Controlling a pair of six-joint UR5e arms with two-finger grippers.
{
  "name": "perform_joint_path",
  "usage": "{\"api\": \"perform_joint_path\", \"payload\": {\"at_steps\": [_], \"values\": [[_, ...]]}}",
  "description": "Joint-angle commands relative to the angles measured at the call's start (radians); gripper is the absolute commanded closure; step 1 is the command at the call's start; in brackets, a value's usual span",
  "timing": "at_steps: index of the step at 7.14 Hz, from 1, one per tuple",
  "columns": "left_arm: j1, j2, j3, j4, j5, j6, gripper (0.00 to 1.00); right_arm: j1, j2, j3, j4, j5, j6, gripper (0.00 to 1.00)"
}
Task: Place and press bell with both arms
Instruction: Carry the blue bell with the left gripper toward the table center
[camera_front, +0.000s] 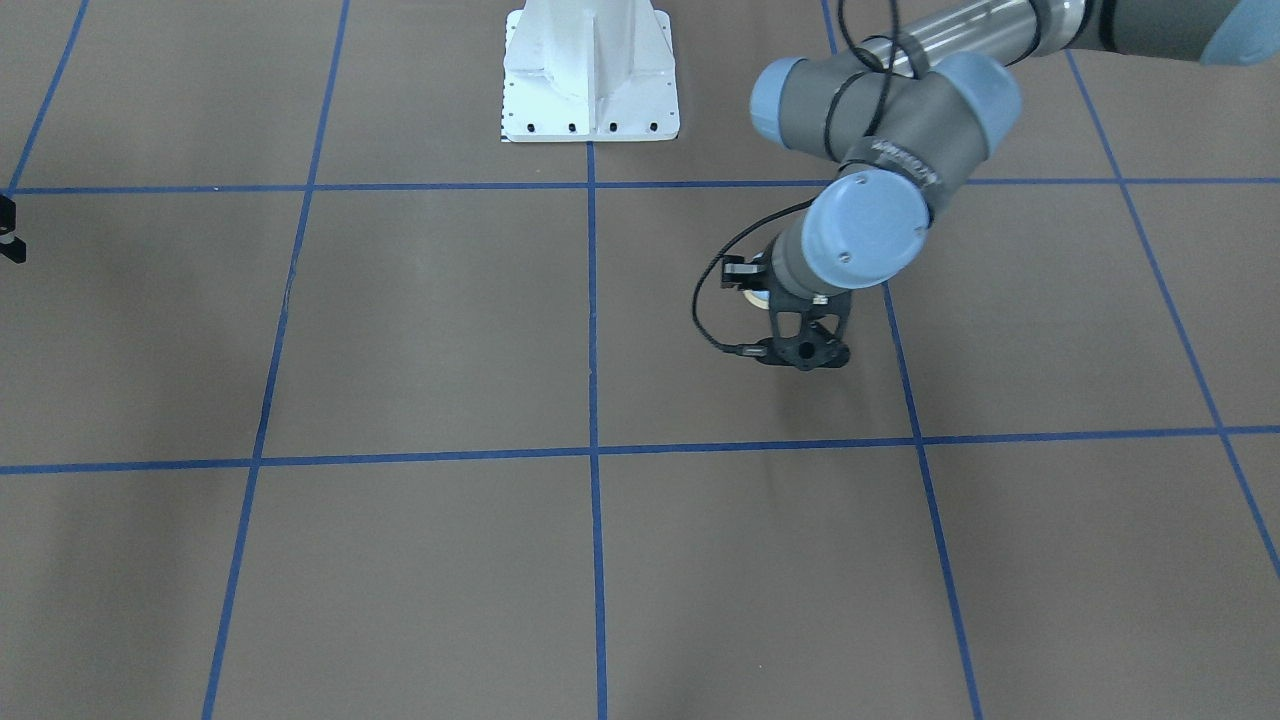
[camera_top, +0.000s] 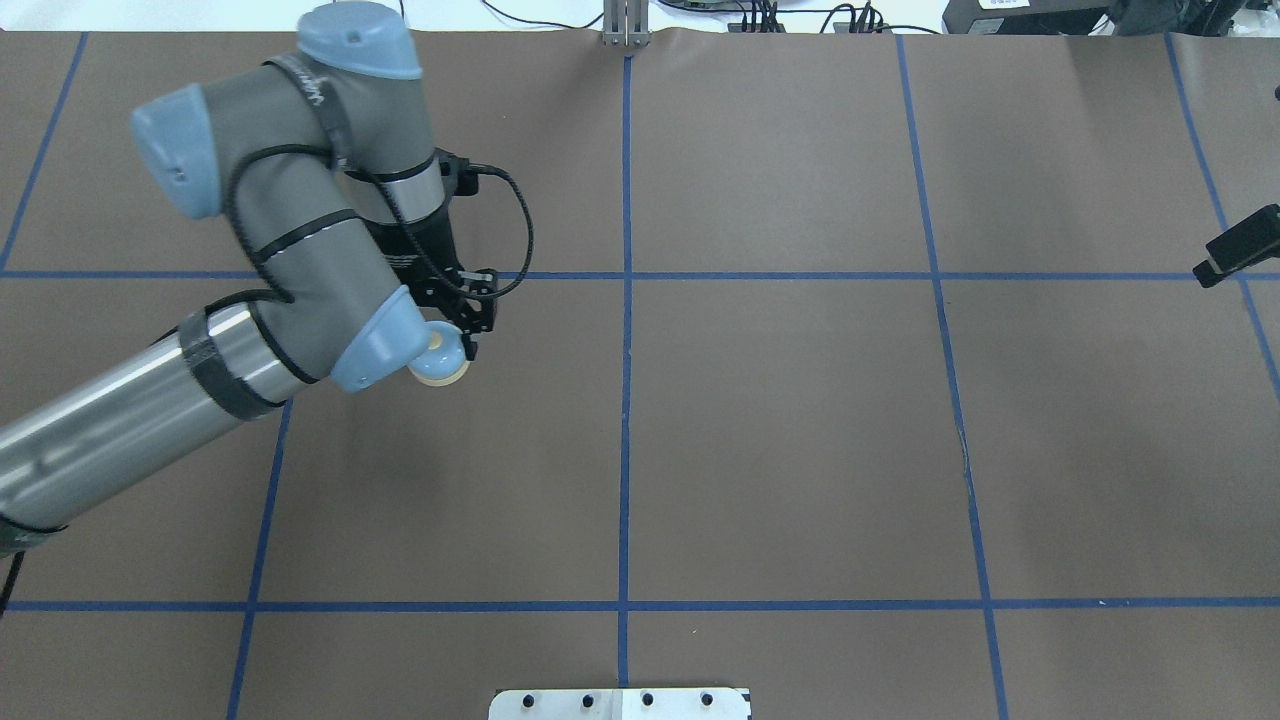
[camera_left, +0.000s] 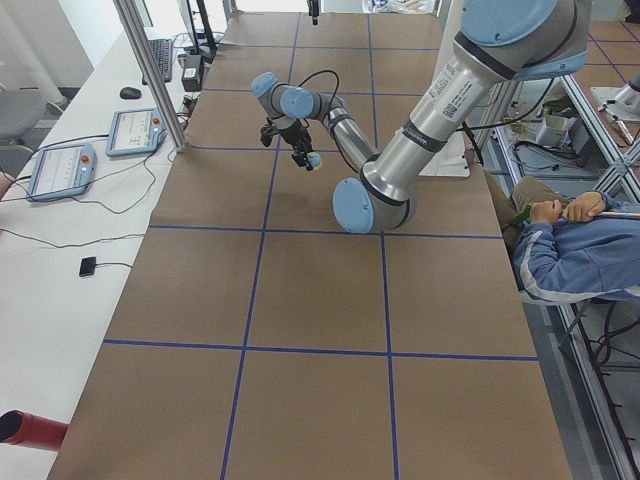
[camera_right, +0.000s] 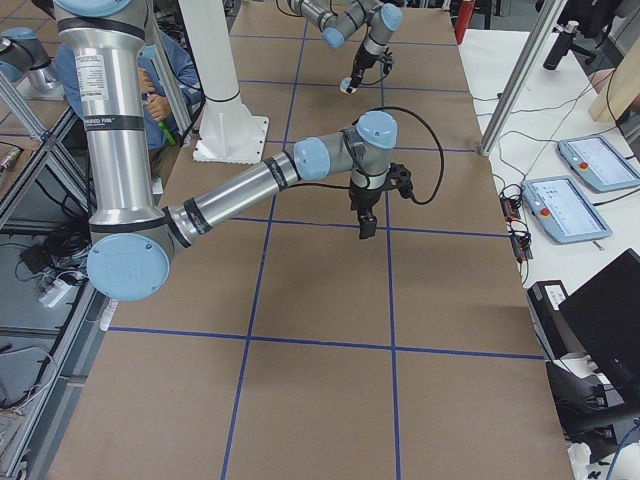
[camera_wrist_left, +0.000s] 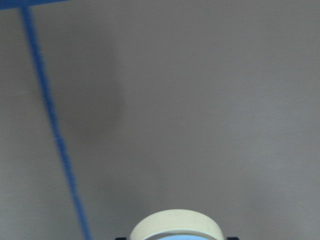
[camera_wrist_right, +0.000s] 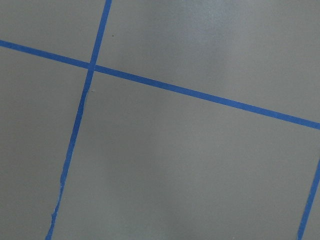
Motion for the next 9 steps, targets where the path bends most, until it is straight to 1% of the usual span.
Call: {"api": "perform_joint_path", "payload": {"at_steps": [1,2,3,5,6,7,8,9], "values": [[0.053,-0.185,0.339,-0.286,0.001,-0.206,1.00,-0.001,0.002,-0.001,0.000,0.000,0.000,0.00],[0.076,-0.264,0.457,-0.307,0.003,-0.225,1.00,-0.001,0.001,0.001,0.000,0.000,0.002,0.00],[0.076,-0.271,0.468,-0.307,0.003,-0.228,1.00,-0.001,0.001,0.001,-0.001,0.000,0.002,0.00],[0.088,-0.280,0.511,-0.373,0.005,-0.236,1.00,-0.001,0.001,0.002,-0.001,0.001,0.002,0.00],[0.088,-0.294,0.530,-0.381,0.005,-0.236,0.90,-0.001,-0.001,0.001,-0.001,0.001,0.002,0.00],[0.090,-0.297,0.533,-0.382,0.003,-0.236,0.83,-0.001,-0.001,0.001,-0.001,0.001,0.002,0.00],[0.094,-0.303,0.548,-0.404,0.005,-0.237,0.81,-0.001,0.001,0.001,-0.001,0.001,0.002,0.00],[0.099,-0.307,0.576,-0.452,0.005,-0.262,0.77,-0.001,0.001,0.001,-0.001,0.001,0.002,0.00]]}}
